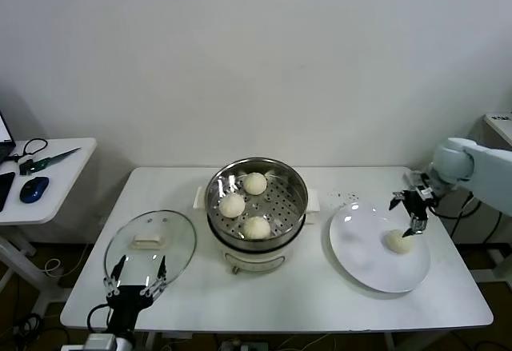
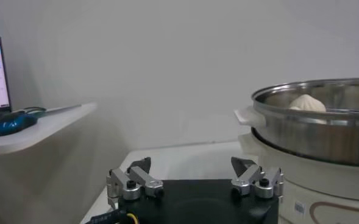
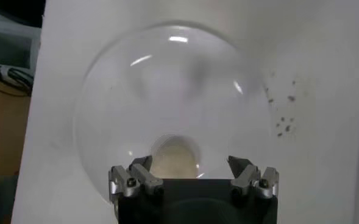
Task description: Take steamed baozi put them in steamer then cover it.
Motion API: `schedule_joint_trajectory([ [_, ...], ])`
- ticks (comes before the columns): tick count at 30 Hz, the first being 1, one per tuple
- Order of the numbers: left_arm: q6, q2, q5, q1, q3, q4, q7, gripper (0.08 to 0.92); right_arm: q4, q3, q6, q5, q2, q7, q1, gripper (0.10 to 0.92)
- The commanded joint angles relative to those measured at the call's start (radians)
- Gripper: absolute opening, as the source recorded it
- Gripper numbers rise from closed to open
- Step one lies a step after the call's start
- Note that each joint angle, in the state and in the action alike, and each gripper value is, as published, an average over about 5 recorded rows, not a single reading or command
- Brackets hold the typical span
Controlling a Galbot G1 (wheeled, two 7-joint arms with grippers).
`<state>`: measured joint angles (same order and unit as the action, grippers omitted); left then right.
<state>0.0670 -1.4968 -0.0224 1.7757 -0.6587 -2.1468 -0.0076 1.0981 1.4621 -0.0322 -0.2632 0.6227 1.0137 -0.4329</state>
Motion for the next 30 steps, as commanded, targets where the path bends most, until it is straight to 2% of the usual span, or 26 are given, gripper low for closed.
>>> schedule_joint_trajectory([
  [1,0.0,0.0,0.0,-0.002,0.002,0.001,0.0,0.823,-0.114,-0.209,-0.053,0.111,-0.01,-0.021,0.261,0.823],
  [11,-0.004,0.0,0.004,0.01,-0.002,0.003,-0.001,0.823,-0.153,-0.265,-0.054,0.112,0.043,-0.063,0.298,0.815],
  [18,-0.007,-0.001,0.006,0.013,-0.001,0.004,-0.003,0.823,-0.128,-0.243,-0.064,0.111,0.039,-0.051,0.268,0.667],
  [22,-0.007,0.0,0.006,0.013,-0.002,0.001,-0.003,0.823,-0.088,-0.198,-0.076,0.098,0.028,-0.048,0.205,0.625],
  [25,-0.007,-0.001,0.007,0.015,0.001,-0.003,-0.003,0.823,-0.038,-0.1,-0.083,0.033,0.027,-0.046,0.065,0.613],
  [30,-0.006,-0.001,0.009,0.018,0.002,-0.01,-0.003,0.823,0.069,0.241,-0.086,-0.216,0.11,-0.019,-0.391,0.611],
])
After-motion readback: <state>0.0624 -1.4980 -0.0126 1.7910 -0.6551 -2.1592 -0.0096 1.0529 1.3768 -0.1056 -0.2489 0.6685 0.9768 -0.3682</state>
